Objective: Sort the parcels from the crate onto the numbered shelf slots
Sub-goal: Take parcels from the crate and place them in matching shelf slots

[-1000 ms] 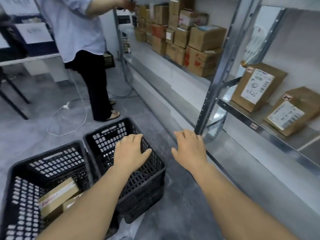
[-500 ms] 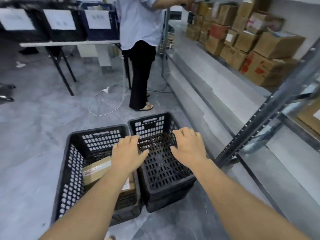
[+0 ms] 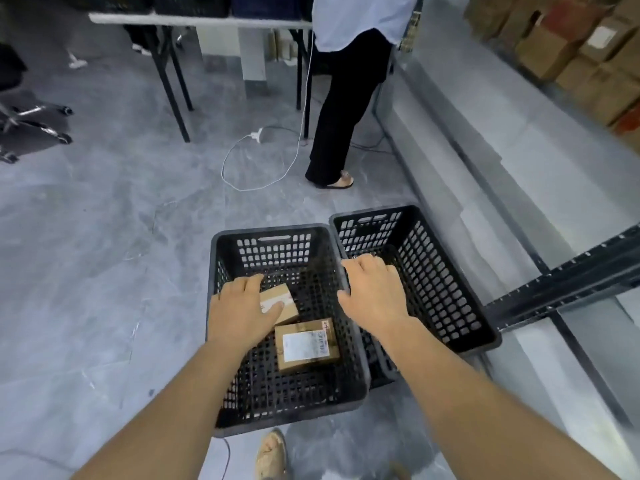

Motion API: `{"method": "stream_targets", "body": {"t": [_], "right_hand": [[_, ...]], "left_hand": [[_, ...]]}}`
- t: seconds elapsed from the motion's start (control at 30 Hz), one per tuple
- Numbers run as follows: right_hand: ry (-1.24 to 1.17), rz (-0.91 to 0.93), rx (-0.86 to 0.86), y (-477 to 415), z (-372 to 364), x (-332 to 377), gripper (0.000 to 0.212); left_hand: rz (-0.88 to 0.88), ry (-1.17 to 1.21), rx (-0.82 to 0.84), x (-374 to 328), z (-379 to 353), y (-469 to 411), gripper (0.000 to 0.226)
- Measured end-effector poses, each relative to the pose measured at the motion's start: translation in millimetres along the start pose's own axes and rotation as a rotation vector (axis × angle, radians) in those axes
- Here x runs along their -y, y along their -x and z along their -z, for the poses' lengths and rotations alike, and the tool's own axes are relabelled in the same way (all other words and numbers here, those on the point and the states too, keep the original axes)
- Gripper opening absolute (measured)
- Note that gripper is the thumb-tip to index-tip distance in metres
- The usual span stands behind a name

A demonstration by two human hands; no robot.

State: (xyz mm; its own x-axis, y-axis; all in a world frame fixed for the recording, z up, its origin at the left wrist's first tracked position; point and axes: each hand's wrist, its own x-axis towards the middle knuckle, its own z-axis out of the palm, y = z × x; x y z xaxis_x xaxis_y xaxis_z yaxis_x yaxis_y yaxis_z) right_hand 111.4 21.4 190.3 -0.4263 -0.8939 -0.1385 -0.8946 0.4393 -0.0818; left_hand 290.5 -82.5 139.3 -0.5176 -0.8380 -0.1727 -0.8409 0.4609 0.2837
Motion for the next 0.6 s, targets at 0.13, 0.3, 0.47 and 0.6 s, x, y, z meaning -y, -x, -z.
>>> {"method": "stream_targets", "body": {"t": [0.13,0.3,0.47,0.6], "right_hand": [[-0.001,0.005,0.078,-23.1,-29.0,12.4,0.048],[-0.031,0.007,0.194,-56.0,-85.6,12.2,0.050],[-0.062,0.040,0.326,-89.9,-154.3,11.6,0.051],[-0.088,0.056,0.385,-116.9,-199.6,12.3,0.050]], "left_hand": [[0.041,0.043,0.065,22.7,-18.6,-15.0,0.063],[0.098,0.057,0.166,41.5,-64.3,-29.6,0.065],[0.196,0.083,0.255,60.7,-119.0,-43.5,0.068],[0.291,0.170,0.292,74.6,-160.9,-62.4,0.070]]}}
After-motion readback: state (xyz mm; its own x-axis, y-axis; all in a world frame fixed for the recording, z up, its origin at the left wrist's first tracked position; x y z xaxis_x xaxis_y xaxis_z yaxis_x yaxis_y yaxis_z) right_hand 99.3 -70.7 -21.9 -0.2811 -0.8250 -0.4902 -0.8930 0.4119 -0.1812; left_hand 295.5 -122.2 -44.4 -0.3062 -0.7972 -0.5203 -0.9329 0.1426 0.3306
